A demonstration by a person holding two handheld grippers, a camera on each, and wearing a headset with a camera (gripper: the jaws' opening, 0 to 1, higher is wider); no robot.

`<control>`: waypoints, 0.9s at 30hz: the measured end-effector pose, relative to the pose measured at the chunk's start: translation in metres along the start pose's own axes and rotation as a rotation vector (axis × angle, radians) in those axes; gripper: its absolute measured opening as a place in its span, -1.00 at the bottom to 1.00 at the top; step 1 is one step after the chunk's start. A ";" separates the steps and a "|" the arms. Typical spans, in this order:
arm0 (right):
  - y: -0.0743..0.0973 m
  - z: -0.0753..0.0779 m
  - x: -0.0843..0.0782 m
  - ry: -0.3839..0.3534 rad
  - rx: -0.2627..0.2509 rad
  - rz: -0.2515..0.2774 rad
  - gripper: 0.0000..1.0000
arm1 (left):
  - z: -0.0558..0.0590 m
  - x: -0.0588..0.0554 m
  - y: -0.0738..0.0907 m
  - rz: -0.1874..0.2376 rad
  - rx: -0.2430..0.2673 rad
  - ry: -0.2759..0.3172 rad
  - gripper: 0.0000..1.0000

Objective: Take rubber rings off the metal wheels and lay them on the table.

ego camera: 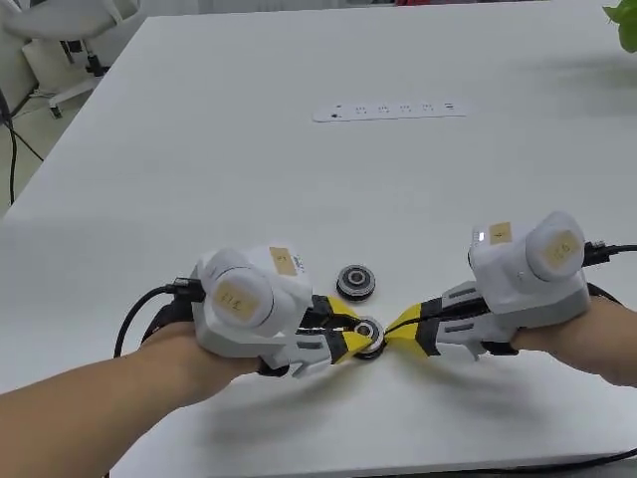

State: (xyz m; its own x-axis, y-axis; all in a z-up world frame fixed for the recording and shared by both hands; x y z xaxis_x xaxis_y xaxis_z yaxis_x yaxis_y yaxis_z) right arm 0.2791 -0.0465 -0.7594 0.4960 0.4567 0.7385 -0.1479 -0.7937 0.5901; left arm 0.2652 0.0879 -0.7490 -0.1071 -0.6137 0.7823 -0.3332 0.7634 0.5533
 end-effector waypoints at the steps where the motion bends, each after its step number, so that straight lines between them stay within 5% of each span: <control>1: 0.000 0.000 0.000 0.000 -0.001 -0.002 -1.00 | 0.000 0.000 0.000 0.000 0.000 0.000 -0.75; 27: 0.001 0.001 0.001 -0.020 0.003 0.020 -1.00 | 0.000 0.000 0.000 -0.003 0.003 -0.001 -0.75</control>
State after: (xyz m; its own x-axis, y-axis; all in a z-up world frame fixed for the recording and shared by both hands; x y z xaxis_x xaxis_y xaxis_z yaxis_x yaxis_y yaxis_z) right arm 0.2801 -0.0473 -0.7581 0.5097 0.4326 0.7437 -0.1554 -0.8039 0.5741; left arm 0.2647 0.0880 -0.7489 -0.1067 -0.6160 0.7805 -0.3361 0.7611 0.5547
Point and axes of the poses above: the centre of the closed fingertips' face, and the gripper's own axes: y roughly backward along the fingers, z roughly to its right, x roughly out of its top, the point moved 8 cm from there along y, roughly backward along the fingers, and after that the axes turned 15 degrees about -y, right-handed, at the moved point
